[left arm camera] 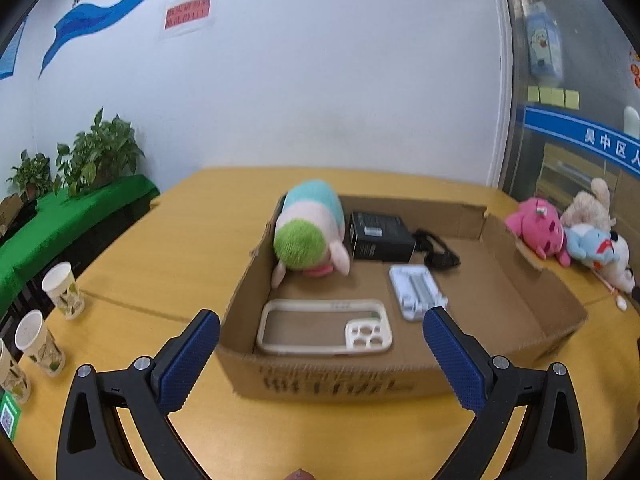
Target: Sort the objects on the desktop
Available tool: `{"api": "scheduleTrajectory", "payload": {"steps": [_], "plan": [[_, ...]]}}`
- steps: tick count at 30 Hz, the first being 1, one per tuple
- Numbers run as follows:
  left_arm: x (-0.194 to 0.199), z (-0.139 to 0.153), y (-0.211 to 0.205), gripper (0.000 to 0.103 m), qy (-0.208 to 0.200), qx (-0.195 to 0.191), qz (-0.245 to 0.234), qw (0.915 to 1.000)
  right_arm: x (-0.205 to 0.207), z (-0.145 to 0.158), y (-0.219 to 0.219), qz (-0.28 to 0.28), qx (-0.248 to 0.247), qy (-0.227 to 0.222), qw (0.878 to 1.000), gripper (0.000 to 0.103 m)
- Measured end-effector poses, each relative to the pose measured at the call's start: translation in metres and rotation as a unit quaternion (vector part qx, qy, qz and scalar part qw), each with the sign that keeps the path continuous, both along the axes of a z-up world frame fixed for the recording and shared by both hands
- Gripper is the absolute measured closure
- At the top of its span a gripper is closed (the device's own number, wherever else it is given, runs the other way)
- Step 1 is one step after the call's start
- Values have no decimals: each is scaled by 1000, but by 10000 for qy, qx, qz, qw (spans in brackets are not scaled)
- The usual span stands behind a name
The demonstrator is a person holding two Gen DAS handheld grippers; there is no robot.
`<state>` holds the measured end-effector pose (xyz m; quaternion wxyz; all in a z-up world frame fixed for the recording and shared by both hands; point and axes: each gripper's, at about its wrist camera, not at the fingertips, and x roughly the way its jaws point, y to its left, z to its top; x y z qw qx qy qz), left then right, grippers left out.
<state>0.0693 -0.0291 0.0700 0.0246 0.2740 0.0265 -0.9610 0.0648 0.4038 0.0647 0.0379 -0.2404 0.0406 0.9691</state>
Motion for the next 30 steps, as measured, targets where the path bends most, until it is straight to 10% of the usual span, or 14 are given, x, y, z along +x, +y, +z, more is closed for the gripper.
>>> {"api": "scheduleTrajectory", "payload": {"steps": [15, 30], "plan": [[-29, -102, -112, 0, -1689, -358, 507, 9837, -51, -99, 28, 481, 564, -2456, 9665, 0], [-87, -124, -166, 0, -1908, -151, 50, 9815, -113, -115, 52, 136, 168, -2287, 9733, 0]]}}
